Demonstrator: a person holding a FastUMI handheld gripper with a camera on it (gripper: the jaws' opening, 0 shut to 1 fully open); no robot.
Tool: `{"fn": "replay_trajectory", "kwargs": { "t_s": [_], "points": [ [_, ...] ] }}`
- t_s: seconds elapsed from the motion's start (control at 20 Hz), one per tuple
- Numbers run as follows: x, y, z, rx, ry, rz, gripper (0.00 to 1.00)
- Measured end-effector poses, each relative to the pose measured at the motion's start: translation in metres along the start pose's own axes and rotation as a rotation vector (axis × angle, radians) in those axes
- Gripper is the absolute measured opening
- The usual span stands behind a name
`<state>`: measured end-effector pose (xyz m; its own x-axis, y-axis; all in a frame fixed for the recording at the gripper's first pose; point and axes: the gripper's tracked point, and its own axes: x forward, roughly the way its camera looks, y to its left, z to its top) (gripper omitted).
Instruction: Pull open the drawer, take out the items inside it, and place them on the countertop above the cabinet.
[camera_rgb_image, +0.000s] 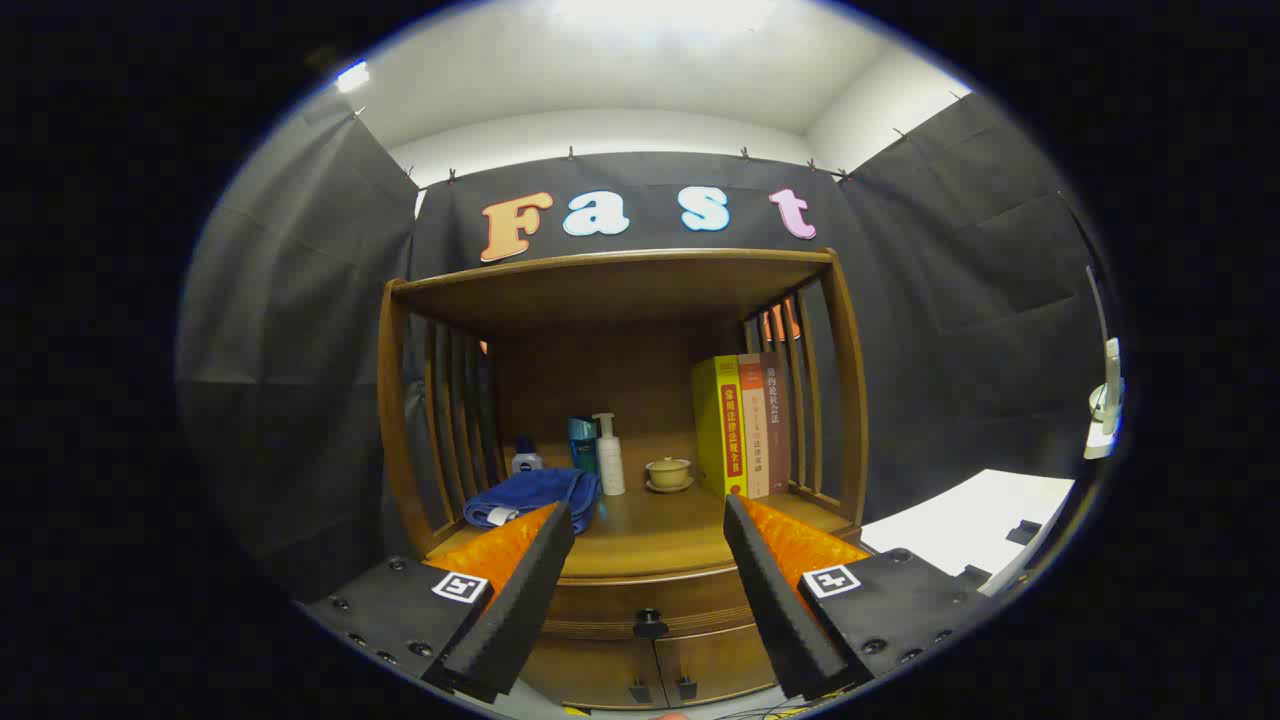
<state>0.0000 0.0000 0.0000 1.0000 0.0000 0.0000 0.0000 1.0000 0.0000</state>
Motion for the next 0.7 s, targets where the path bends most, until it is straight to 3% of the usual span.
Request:
{"fn": "replay_trajectory", "kwargs": {
  "t_s": [0.4,0.7],
  "points": [
    [-0.015,0.013,-0.008,0.016,-0.034,0.070,0.98],
    [-0.013,0.004,-0.008,0.026,-0.032,0.050,0.98]
  ]
}}
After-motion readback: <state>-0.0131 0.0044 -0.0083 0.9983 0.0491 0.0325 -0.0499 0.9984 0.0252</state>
